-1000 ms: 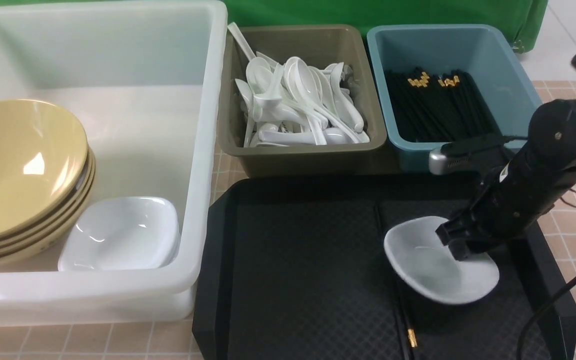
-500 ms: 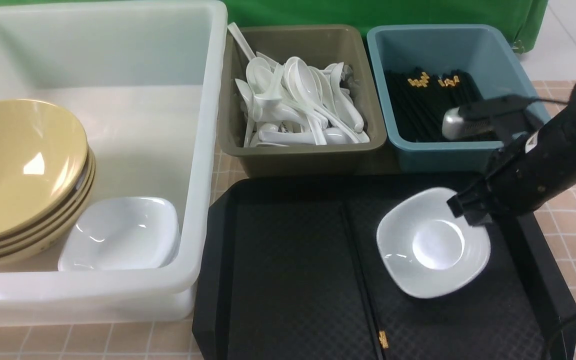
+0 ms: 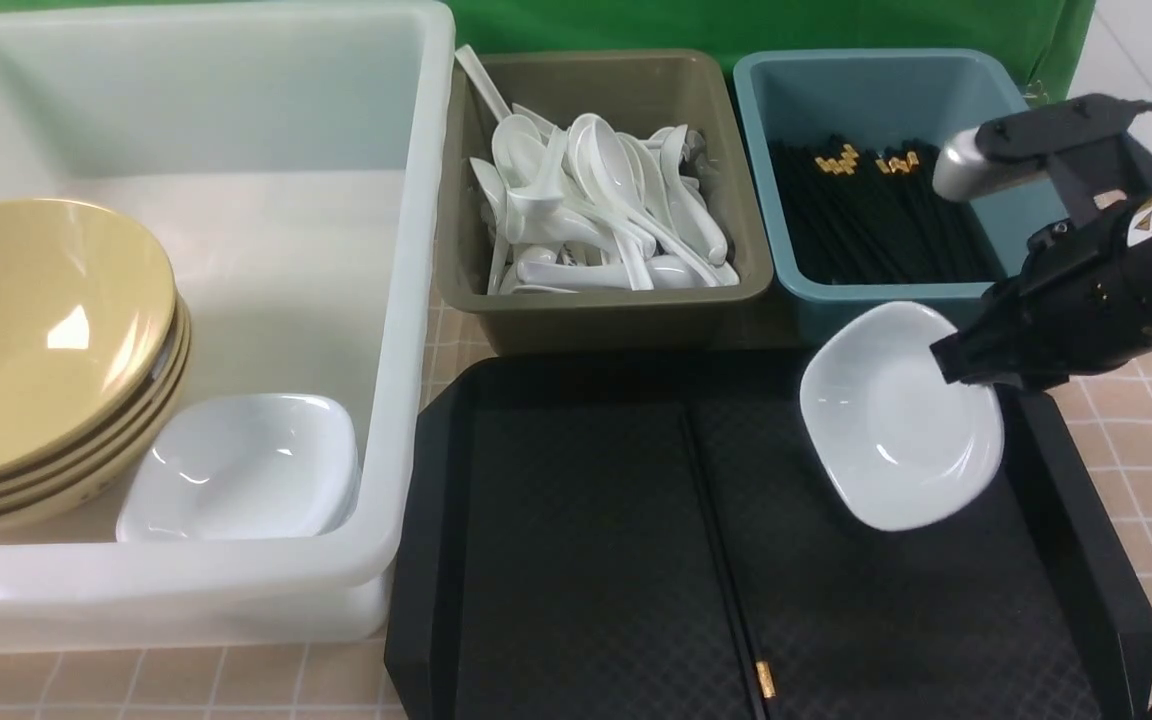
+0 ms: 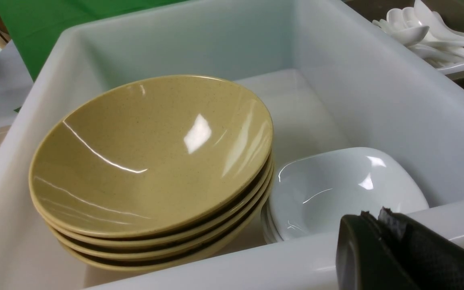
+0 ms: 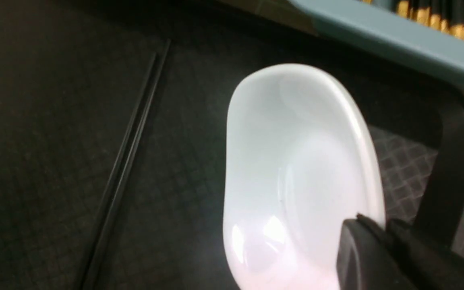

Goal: On brown table put chopsticks spoon bowls plates into blue grey white boxes.
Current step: 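Place the white bowl into the white bin on top of the stacked bowls with the right gripper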

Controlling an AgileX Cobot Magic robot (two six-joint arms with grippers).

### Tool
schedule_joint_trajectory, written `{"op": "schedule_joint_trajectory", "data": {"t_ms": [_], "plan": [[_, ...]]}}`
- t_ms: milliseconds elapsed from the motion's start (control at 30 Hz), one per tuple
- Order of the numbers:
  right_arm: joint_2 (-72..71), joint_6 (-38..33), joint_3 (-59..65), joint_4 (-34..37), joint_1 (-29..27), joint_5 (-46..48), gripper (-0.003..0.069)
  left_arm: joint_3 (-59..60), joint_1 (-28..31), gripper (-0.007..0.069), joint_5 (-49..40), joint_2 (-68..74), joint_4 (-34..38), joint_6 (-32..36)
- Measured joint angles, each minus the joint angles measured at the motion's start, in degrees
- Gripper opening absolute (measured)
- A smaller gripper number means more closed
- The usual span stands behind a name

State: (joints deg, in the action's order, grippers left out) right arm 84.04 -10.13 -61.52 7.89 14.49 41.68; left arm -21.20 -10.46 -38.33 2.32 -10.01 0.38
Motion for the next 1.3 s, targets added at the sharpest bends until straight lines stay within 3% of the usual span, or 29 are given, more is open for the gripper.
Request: {"op": "schedule_joint_trajectory", "data": {"t_ms": [300, 433, 633, 767, 933, 1100, 1300], "plan": [[-1.1, -8.2, -2.4, 12.0, 0.0, 3.6, 0.0078, 0.0, 0.0, 0.0001, 0.0, 0.0, 0.0, 0.0], [-2.2, -16.0, -8.7, 26.1, 1.2, 5.9, 0.0078, 0.0, 0.0, 0.0001, 0.0, 0.0, 0.0, 0.0], [1.8, -30.3, -15.3, 48.6, 12.2, -1.0, 0.0078, 0.0, 0.0, 0.0001, 0.0, 0.0, 0.0, 0.0], [10.1, -36.8, -19.6, 56.5, 21.7, -9.0, 0.0078, 0.0, 0.0, 0.0001, 0.0, 0.0, 0.0, 0.0], [20.9, -44.1, -24.6, 58.6, 28.7, -17.6, 0.0078, 0.0, 0.0, 0.0001, 0.0, 0.0, 0.0, 0.0], [27.7, -46.5, -26.3, 58.3, 30.3, -18.3, 0.0099, 0.0, 0.0, 0.0001, 0.0, 0.0, 0.0, 0.0], [28.0, -45.5, -26.5, 54.0, 29.5, -13.7, 0.0269, 0.0, 0.0, 0.0001, 0.0, 0.0, 0.0, 0.0]]}}
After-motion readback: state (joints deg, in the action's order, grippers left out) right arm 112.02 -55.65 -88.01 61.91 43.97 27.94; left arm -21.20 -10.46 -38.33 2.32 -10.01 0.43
